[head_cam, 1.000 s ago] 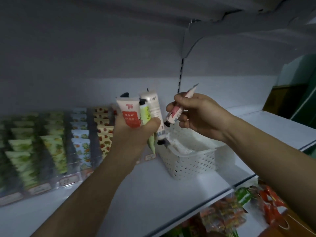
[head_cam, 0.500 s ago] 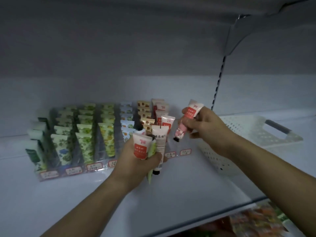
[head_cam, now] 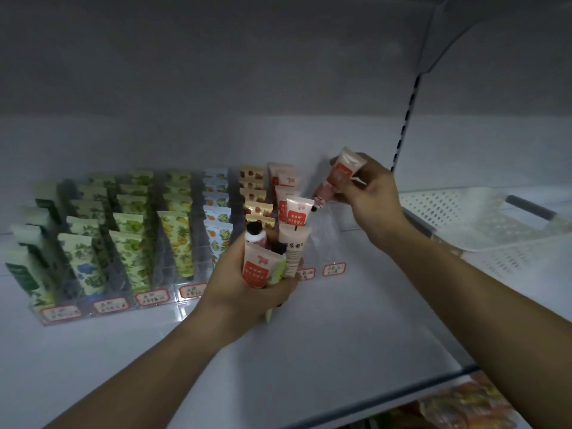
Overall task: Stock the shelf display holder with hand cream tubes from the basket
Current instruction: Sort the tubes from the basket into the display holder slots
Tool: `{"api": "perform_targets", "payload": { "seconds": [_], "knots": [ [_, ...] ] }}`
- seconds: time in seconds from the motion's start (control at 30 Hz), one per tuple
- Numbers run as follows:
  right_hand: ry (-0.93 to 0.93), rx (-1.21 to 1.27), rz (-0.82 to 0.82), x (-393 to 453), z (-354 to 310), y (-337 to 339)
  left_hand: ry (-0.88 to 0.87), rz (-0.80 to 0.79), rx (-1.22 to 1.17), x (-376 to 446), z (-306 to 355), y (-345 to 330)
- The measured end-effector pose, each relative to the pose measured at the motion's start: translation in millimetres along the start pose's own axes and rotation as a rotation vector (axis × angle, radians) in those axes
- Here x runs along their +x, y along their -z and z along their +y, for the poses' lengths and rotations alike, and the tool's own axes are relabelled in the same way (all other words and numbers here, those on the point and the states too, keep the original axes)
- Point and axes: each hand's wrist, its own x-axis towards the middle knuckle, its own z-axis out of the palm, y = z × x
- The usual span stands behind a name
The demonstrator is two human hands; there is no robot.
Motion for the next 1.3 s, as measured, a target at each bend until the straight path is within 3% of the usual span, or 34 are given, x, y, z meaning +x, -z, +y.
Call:
{"api": "perform_targets", "payload": {
  "seconds": [0.4,0.8,0.97,1.1,1.3],
  "knots": [
    [0.168,-0.356,-0.238,38.3,-9.0,-7.8,0.039,-0.018,-0.014,-1.2,-5.1,5.1],
    [0.133,-0.509,-0.342,45.8,-2.3,-12.4,0.028,-0.024,-0.006,0.8,-9.8,6.8],
    [0.189,-0.666,-0.251,46.1,0.2,-21.8,0.019,-0.022,-0.025,0.9,-11.1,6.9],
    [0.11,-0.662,-0.191,38.5,11.4,-21.5,0.035,-0.022,-0.028,0.4,-11.0,7.6],
    [0.135,-0.697,-0.153,24.7,15.7,-23.8,0.069,0.007,-0.021,-1.6,-5.9,5.9]
  ]
}}
